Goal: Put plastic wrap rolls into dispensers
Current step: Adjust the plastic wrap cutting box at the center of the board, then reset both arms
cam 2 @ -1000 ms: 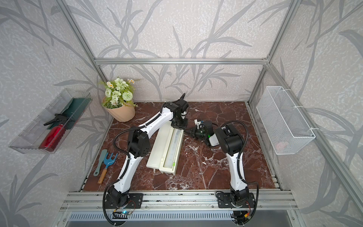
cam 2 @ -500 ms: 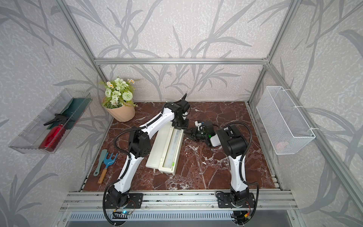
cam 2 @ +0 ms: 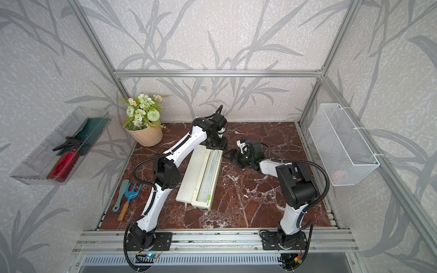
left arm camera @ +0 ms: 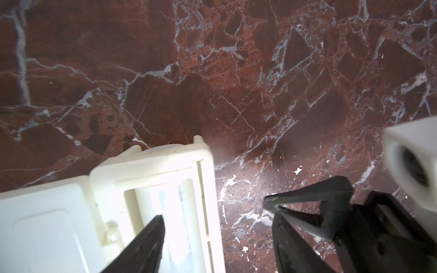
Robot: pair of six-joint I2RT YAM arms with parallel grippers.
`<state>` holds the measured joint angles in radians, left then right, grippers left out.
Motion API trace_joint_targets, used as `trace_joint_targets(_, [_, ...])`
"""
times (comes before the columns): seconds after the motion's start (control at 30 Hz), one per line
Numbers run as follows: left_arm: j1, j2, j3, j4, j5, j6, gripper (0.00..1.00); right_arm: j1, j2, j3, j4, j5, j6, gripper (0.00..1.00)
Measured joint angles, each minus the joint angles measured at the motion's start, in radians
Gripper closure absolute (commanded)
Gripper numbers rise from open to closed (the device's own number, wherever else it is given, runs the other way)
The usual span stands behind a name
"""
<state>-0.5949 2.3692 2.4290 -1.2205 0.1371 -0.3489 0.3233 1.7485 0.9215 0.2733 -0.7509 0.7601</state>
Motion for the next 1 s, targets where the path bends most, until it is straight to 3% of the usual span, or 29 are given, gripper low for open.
trace_joint_targets(0.03, [0.003, -0.029, -0.029, 0.003, -0.013, 0.006, 0.14, 0.000, -0.039, 0.006, -0.062, 0.032, -0.042, 0.01])
trace_joint_targets(0.07, [0.008, -0.068, -0.074, 0.014, -0.024, 0.015, 0.03, -0.001, -0.079, 0.014, -0.117, 0.065, -0.089, 0.01])
trace_joint_targets(0.1, [0.012, -0.108, -0.122, 0.028, -0.033, 0.019, 0.01, -0.002, -0.115, 0.021, -0.157, 0.093, -0.124, 0.01])
trace_joint_targets(0.27, [0.070, -0.382, -0.462, 0.167, -0.087, 0.027, 0.01, -0.031, -0.286, 0.033, -0.291, 0.233, -0.274, 0.01])
trace_joint_targets(0.5, [0.191, -0.678, -0.927, 0.459, -0.141, 0.078, 0.01, -0.095, -0.386, -0.018, -0.330, 0.429, -0.394, 0.01])
trace_joint_targets(0.77, [0.297, -1.023, -1.534, 0.921, -0.228, 0.235, 0.01, -0.114, -0.511, -0.218, -0.255, 0.712, -0.581, 0.01])
trace_joint_targets(1.0, [0.443, -1.168, -1.795, 1.230, -0.250, 0.314, 0.01, -0.120, -0.554, -0.423, 0.000, 0.894, -0.733, 0.01])
